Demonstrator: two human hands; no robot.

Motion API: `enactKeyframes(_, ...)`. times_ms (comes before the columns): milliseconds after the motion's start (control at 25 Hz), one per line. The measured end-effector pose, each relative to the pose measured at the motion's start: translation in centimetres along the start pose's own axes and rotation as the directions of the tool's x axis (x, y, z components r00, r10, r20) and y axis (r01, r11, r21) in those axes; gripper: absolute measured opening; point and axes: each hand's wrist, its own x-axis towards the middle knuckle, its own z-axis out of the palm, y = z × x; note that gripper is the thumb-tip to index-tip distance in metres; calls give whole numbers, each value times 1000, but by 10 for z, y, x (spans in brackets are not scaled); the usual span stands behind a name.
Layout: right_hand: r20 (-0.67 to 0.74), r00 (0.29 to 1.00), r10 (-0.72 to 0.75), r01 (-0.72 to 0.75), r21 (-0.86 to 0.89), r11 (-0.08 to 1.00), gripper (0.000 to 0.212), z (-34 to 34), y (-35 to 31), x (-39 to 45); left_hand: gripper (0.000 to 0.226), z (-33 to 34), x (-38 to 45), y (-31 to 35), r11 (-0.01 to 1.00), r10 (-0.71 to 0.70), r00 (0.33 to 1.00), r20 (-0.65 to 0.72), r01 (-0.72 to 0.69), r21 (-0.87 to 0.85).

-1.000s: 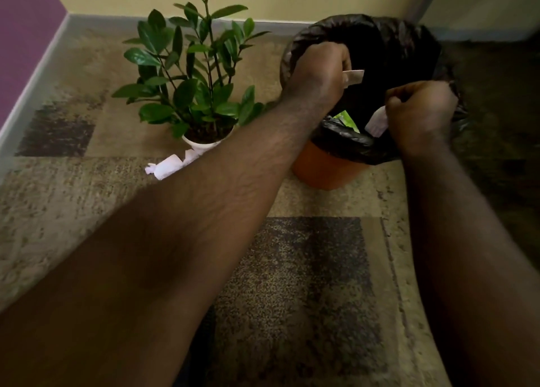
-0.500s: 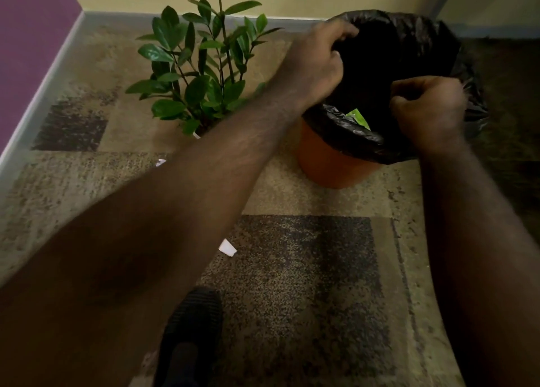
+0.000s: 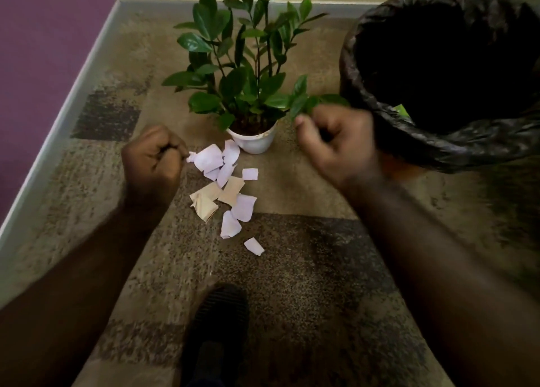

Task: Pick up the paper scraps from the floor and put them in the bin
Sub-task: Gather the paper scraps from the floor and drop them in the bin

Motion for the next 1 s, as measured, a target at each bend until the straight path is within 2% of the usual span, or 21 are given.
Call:
enactKeyframes(80, 236, 968, 90, -65, -114, 991, 37, 41, 22, -21, 25, 1, -12, -41, 989, -116, 992, 54, 111, 99)
enactKeyframes(120, 393, 898, 199, -125, -206, 971, 34, 61, 37, -29, 28, 5, -15, -60, 968, -194, 976, 101, 174, 179)
enactKeyframes(200, 636, 619, 460, -228, -415, 881, 22, 97, 66, -44, 31, 18, -17, -94, 889, -340, 913, 225, 234, 393)
enactKeyframes(240, 692, 486, 534, -228, -489, 842, 31, 112, 79, -49, 40, 26, -16, -109, 844, -399, 868, 296, 222, 488)
enactKeyframes(280, 711, 398, 579, -223, -537, 813, 48, 124, 90, -53, 51, 32, -15, -120, 811, -453, 813, 365, 206, 548)
enactKeyframes(320, 692, 380, 614, -249, -563, 788, 63, 135, 98, -54, 62, 38, -13, -129, 787, -500, 756, 423, 193, 586)
enactKeyframes(400, 607, 468, 642, -291, -580, 761, 76, 154, 109, -49, 79, 49, -7, -144, 760, -518, 687, 509, 96, 643)
enactKeyframes(480, 579, 545, 606, -250, -578, 777, 79, 172, 114, -36, 91, 59, 1, -156, 730, -514, 643, 568, -20, 684)
enactKeyframes(600, 603, 610, 514, -156, -545, 824, 78, 195, 115, -15, 95, 69, 18, -173, 701, -533, 622, 574, -55, 711)
enactKeyframes(720, 651, 628, 427, -26, -530, 847, 73, 212, 115, -3, 90, 68, 33, -185, 735, -448, 649, 615, -124, 667)
enactKeyframes(760, 659, 637, 401, 14, -529, 848, 70, 217, 115, 0, 88, 67, 37, -189, 763, -397, 643, 655, -166, 625)
enactKeyframes(840, 677, 636, 370, 78, -533, 842, 68, 231, 113, 9, 85, 66, 39, -192, 816, -368, 603, 707, -155, 557)
enactKeyframes(920, 669, 617, 415, 69, -571, 818, 71, 243, 108, 18, 79, 64, 36, -192, 824, -379, 593, 710, -133, 551)
enactKeyframes(1000, 643, 604, 471, 51, -621, 782, 71, 253, 105, 26, 62, 59, 34, -191, 812, -332, 611, 718, -203, 548)
